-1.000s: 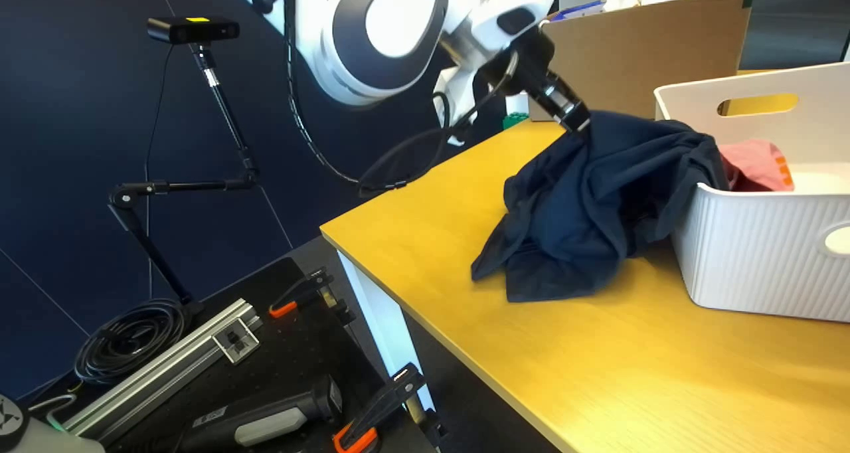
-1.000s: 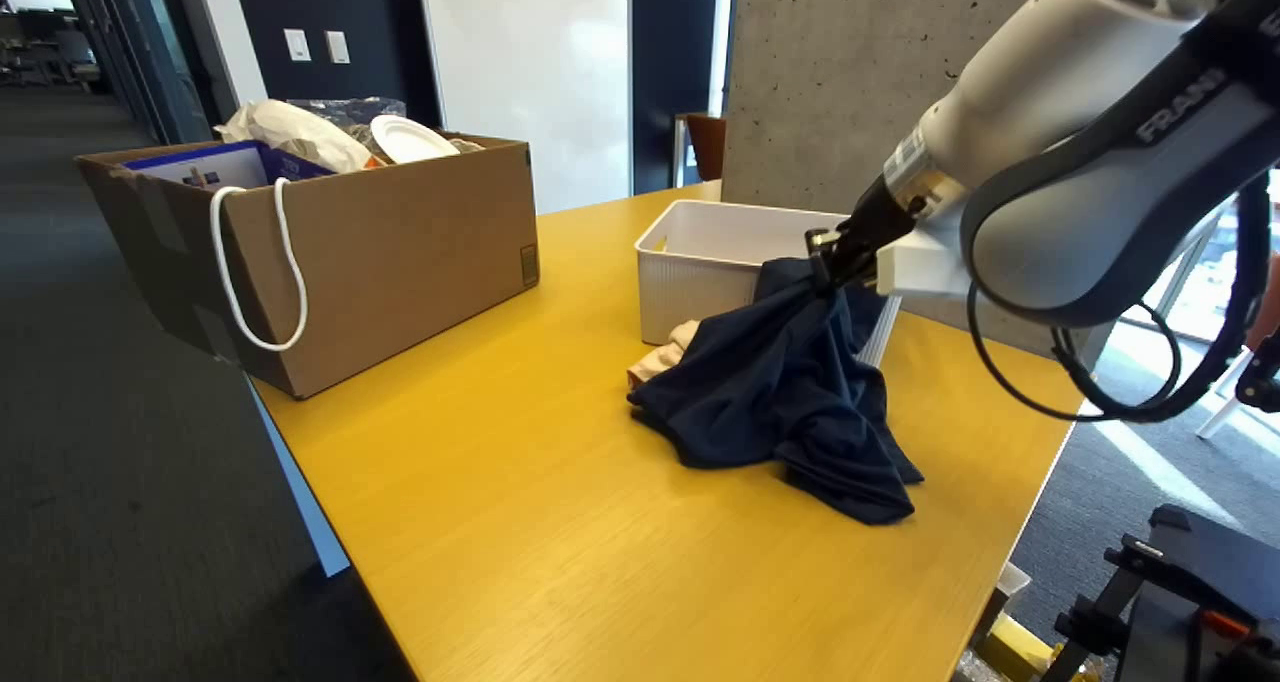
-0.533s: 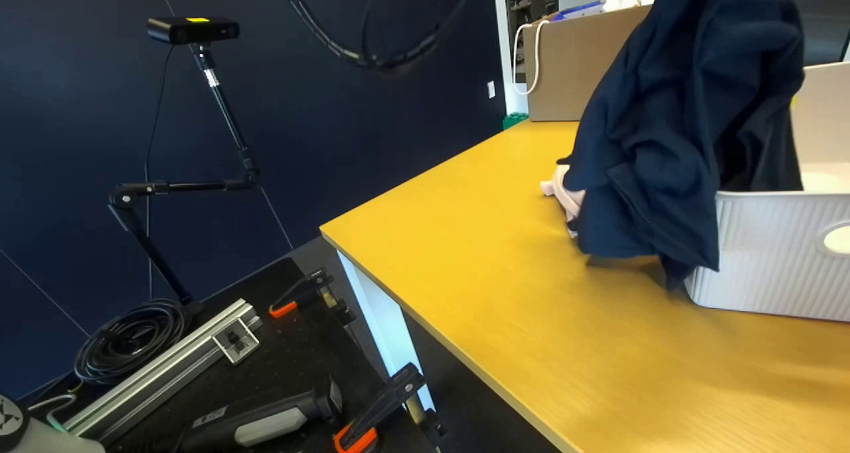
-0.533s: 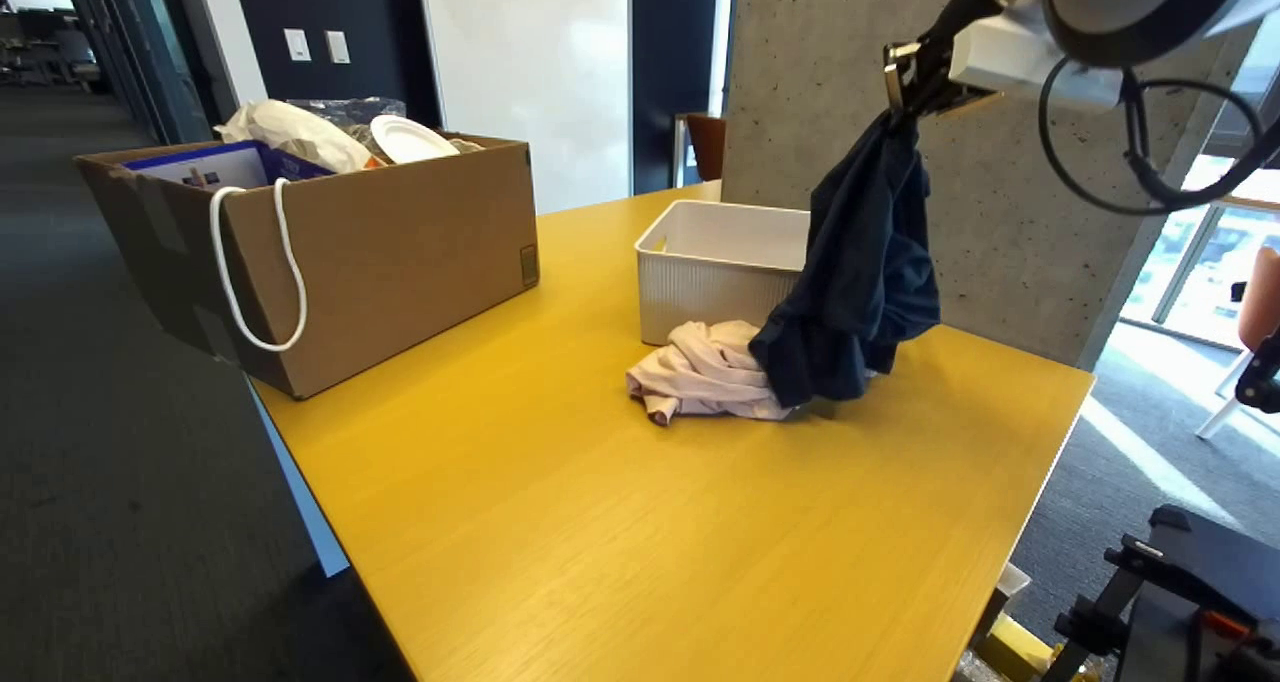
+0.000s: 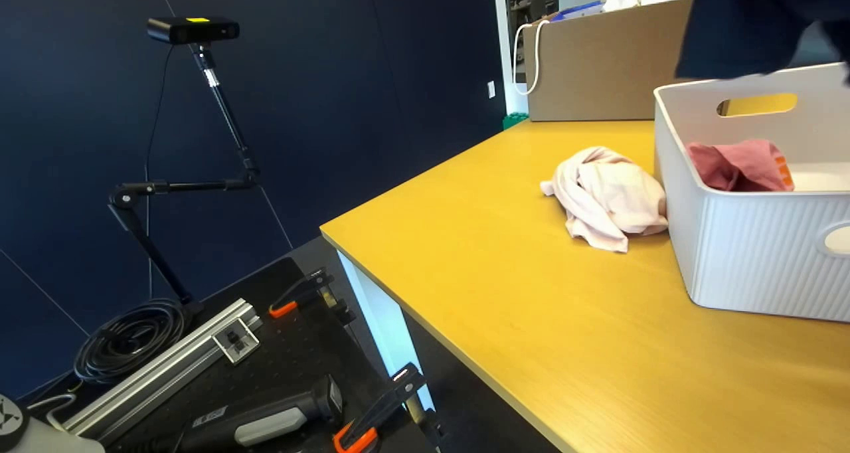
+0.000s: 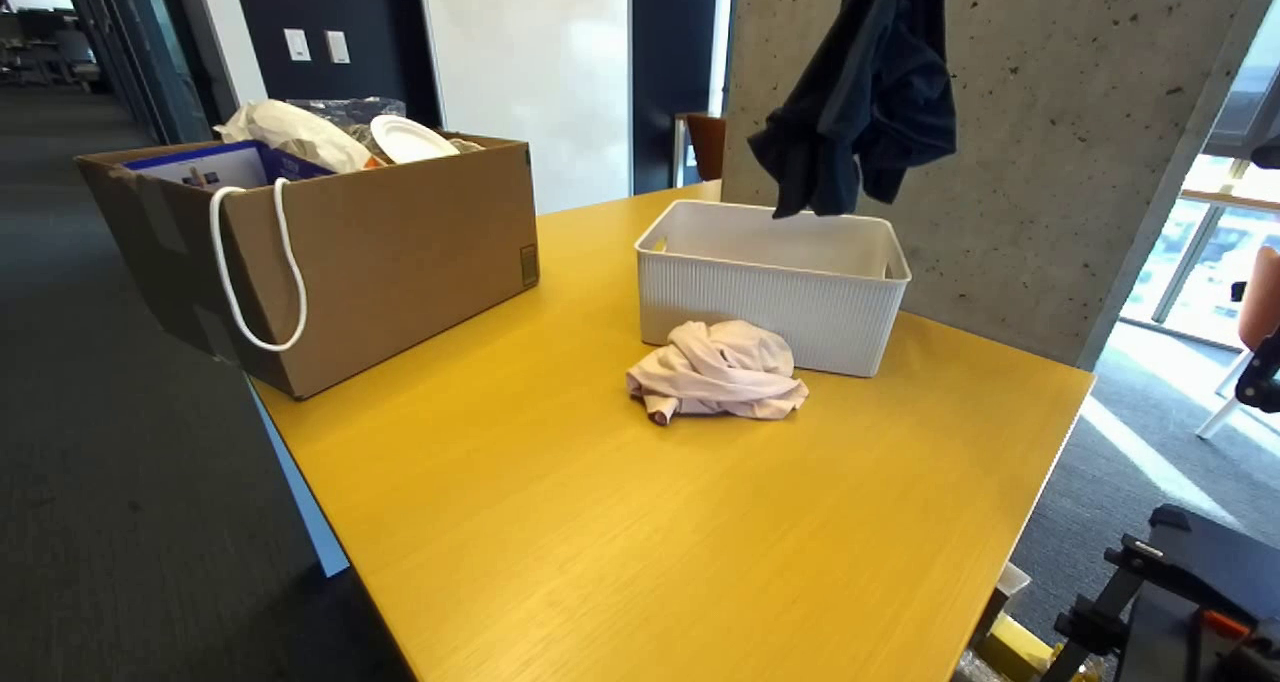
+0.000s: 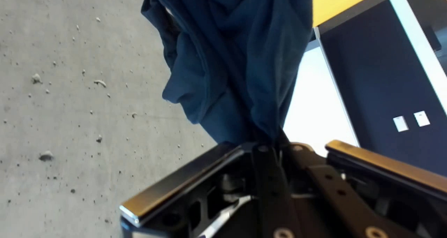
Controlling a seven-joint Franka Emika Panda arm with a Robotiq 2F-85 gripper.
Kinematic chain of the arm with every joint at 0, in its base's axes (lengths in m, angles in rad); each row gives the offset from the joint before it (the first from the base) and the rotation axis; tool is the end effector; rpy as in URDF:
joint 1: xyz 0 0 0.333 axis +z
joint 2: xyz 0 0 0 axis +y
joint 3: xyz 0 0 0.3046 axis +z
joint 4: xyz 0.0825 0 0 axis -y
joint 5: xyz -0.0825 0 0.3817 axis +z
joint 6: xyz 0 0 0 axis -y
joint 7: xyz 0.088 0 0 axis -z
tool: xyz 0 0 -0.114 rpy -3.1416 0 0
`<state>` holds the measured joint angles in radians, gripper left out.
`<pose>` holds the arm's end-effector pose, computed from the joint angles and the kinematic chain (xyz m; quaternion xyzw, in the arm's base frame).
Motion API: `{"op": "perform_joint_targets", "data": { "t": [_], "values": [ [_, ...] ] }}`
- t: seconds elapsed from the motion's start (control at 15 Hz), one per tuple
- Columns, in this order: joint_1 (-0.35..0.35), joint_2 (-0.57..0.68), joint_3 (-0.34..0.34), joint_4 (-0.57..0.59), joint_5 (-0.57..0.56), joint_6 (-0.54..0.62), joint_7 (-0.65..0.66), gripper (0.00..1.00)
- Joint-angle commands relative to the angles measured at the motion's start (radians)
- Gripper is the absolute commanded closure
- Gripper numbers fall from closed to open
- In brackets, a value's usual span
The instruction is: Put the clothes in the basket
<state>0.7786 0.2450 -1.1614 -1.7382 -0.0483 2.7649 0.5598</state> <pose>0.6251 -0.1757 0.6016 0.8217 -0.3390 0.4517 0.0759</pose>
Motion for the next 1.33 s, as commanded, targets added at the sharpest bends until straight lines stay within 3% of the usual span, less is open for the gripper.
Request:
{"op": "perform_joint_targets", "data": {
  "t": [0.0, 0.07, 0.4, 0.47, 0.53, 0.67, 0.87, 1.0, 1.27],
  "values": [
    [-0.228, 0.066, 0.191, 0.137, 0.101, -0.064, -0.071, 0.99],
    [-0.255, 0.124, 0.197, 0.148, 0.212, -0.053, -0.150, 0.99],
    [-0.555, 0.324, 0.453, 0.258, 0.443, -0.080, -0.326, 0.99],
    [-0.609, 0.375, 0.498, 0.305, 0.473, -0.092, -0.347, 0.99],
    [-0.706, 0.358, 0.624, 0.309, 0.358, -0.075, -0.287, 0.99],
    [-0.774, 0.389, 0.717, 0.333, 0.303, -0.066, -0.288, 0.70],
    [-0.839, 0.357, 0.834, 0.307, 0.243, -0.080, -0.313, 0.50],
    [-0.842, 0.293, 0.877, 0.253, 0.219, -0.089, -0.316, 0.35],
    [-0.844, 0.148, 0.999, 0.115, 0.236, -0.225, -0.376, 0.07]
  ]
}}
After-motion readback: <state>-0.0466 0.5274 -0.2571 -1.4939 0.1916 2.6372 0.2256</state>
